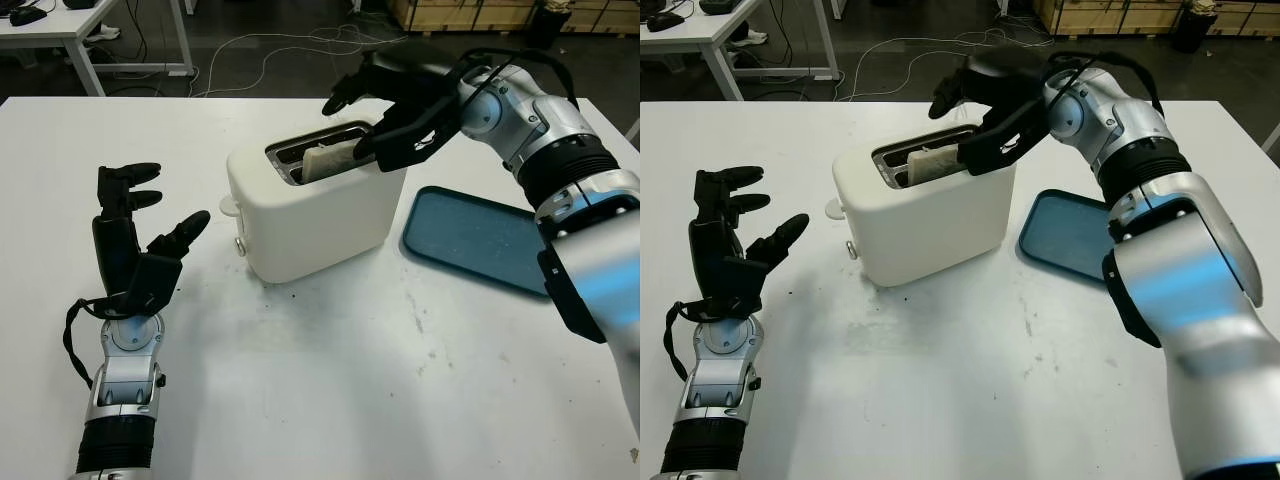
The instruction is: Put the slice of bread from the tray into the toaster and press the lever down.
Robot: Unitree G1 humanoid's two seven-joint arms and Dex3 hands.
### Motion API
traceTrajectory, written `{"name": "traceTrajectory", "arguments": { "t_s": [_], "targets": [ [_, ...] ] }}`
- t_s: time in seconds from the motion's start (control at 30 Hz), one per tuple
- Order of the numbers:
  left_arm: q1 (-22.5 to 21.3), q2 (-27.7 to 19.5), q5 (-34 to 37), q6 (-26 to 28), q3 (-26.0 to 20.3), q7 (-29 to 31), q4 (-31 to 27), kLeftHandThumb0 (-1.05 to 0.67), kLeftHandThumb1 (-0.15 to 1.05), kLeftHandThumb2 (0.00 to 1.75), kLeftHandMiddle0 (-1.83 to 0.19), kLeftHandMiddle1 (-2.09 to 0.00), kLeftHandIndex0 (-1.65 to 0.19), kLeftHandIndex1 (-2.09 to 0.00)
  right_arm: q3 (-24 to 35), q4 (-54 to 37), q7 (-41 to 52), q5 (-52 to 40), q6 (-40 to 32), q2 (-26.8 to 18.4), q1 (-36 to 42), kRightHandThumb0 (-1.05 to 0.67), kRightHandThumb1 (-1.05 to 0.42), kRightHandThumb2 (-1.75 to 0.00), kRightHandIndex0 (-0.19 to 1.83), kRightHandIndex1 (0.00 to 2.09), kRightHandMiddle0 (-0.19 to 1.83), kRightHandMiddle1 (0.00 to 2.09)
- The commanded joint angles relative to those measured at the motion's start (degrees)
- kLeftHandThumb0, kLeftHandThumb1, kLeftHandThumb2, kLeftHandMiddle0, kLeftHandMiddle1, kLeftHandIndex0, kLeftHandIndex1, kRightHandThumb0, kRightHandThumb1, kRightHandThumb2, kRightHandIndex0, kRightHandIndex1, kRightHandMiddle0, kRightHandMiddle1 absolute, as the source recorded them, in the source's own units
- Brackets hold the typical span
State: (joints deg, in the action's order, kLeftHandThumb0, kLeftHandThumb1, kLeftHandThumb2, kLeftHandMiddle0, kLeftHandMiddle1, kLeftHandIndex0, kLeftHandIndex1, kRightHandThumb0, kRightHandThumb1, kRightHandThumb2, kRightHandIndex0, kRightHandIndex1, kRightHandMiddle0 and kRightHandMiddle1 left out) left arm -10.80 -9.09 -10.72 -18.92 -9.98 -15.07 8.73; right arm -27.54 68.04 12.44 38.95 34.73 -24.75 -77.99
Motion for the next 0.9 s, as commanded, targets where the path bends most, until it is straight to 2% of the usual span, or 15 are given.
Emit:
{"name": "traceTrajectory", "arguments": {
  "t_s": [0.0,0.17,0.2,0.3,0.4,0.5,0.53,0.6,0.63,0.73,0.87],
  "targets": [
    [0.54,0.29,-0.13,0.31,0.28,-0.19,-0.36,-0.99,0.83,0.00,-0.04,-1.46,-0.01,-1.35,1.45,-0.43,0.52,-2.00,1.30,-0.77,-1.10,-0.99,-0.88,0.00,0.07,0.60,0.55,0.00],
    [0.55,0.21,-0.11,0.30,0.18,-0.22,-0.48,-1.00,0.83,0.00,-0.05,-1.45,-0.01,-1.34,10.67,-1.32,-3.13,-11.69,2.78,0.01,2.84,-0.87,-0.85,-0.01,0.16,0.65,0.59,0.02],
    [0.49,0.17,0.24,0.13,0.06,-0.04,-0.42,-0.99,0.83,0.00,-0.05,-1.45,-0.02,-1.34,13.94,-1.43,-4.01,-15.53,4.39,0.67,4.48,-0.83,-0.84,-0.01,0.22,0.67,0.63,0.04],
    [0.02,-0.61,0.47,-1.54,-0.38,0.16,0.45,-0.97,0.82,0.00,-0.05,-1.44,-0.02,-1.33,21.84,-2.19,-5.64,-24.82,7.56,2.29,9.73,-0.68,-0.86,-0.01,0.47,0.57,0.75,0.05],
    [-0.98,-2.55,0.76,-3.41,-1.15,1.11,1.35,-0.95,0.81,0.00,-0.15,-1.39,-0.07,-1.31,26.88,-5.54,-6.09,-31.17,9.12,3.77,16.77,-0.63,-0.87,0.00,0.73,0.45,0.85,0.04],
    [-2.45,-5.75,-0.92,-6.73,-1.63,1.16,3.43,-0.93,0.79,0.00,-0.54,-1.11,-0.25,-1.17,29.69,-11.78,-3.72,-36.44,9.94,5.04,25.88,-0.59,-0.88,0.00,0.86,0.44,0.92,0.05],
    [-3.05,-6.88,-2.13,-7.72,-1.58,0.59,4.29,-0.92,0.79,0.00,-0.76,-0.98,-0.44,-1.03,30.03,-13.76,-3.12,-37.22,10.26,5.10,28.80,-0.57,-0.88,0.00,0.88,0.45,0.94,0.06],
    [-4.54,-9.45,-5.37,-10.17,-1.30,-1.01,6.22,-0.93,0.80,0.00,-0.99,-0.85,-0.67,-0.80,30.93,-17.73,-0.63,-40.00,9.52,5.56,34.67,-0.52,-0.88,0.00,0.91,0.46,0.96,0.06],
    [-5.38,-10.67,-6.40,-11.40,-1.18,-1.32,7.14,-0.95,0.82,0.00,-1.12,-0.86,-0.83,-0.67,31.44,-20.32,0.79,-41.82,8.00,5.97,38.05,-0.50,-0.88,0.00,0.93,0.44,0.97,0.05],
    [-7.47,-13.54,-7.32,-14.53,-0.92,-1.00,9.33,-0.98,0.84,0.00,-1.28,-1.00,-1.15,-0.35,32.25,-28.77,2.22,-44.77,3.79,7.19,47.07,-0.50,-0.90,0.00,0.93,0.37,0.98,0.03],
    [-9.92,-17.05,-7.45,-18.18,-0.55,0.24,11.63,-0.98,0.83,0.00,-1.34,-1.17,-1.33,-0.15,32.97,-39.09,1.32,-47.50,-0.02,10.36,56.01,-0.49,-0.90,0.00,0.99,0.23,0.99,0.01]
  ]
}}
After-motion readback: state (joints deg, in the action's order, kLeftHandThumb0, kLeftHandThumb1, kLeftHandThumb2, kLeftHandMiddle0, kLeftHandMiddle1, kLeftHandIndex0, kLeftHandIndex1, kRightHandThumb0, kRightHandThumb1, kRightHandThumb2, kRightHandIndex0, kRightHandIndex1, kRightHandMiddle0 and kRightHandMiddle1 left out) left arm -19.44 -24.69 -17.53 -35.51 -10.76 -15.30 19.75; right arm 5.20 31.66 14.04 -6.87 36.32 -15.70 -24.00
